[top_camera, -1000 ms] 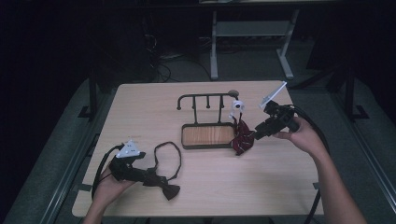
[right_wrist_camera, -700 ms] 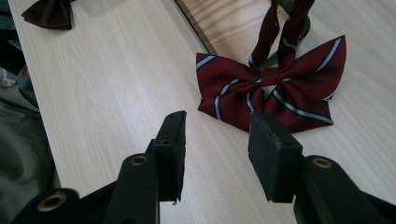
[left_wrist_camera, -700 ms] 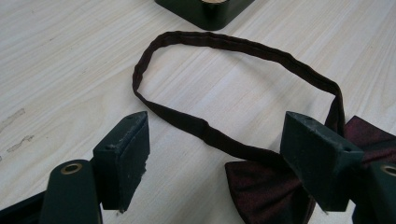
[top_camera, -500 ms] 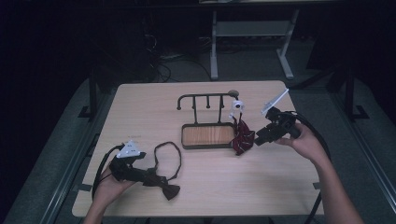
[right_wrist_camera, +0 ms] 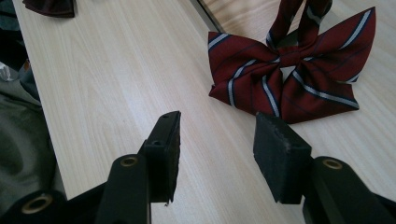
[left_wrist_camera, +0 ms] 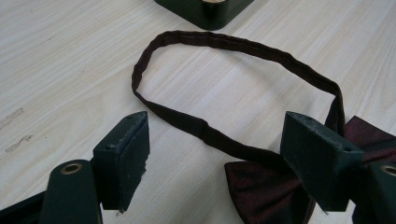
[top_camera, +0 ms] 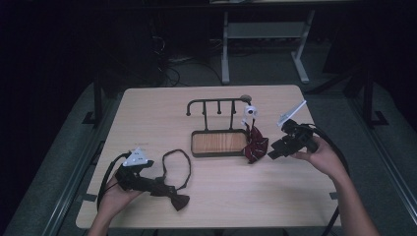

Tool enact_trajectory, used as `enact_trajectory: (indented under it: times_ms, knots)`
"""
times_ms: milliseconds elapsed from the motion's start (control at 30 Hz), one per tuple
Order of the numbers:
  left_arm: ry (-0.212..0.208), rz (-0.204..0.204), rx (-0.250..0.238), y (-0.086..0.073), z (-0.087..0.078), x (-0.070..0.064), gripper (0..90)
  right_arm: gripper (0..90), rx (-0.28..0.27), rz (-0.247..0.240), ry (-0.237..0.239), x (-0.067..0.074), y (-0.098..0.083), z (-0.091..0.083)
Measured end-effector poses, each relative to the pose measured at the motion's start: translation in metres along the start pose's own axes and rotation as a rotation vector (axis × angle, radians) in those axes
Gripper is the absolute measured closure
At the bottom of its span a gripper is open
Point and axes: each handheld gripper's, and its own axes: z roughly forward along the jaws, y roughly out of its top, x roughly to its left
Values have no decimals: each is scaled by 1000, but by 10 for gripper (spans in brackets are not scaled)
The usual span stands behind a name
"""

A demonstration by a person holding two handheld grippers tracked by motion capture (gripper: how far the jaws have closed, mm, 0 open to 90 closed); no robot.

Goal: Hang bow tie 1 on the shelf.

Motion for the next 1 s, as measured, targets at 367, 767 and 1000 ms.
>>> enact_trajectory:
  times_ms: [367,767,1000]
  knots:
    - [-6,-7,4,0,2,-1,245,483,-11,7,11,3,-11,6]
    - [-12,-6,10,1,2,1,246,471,-2,-6,1,12,-23,15]
    - [-13,-4,10,4,1,1,246,462,-9,-10,-7,17,-29,18]
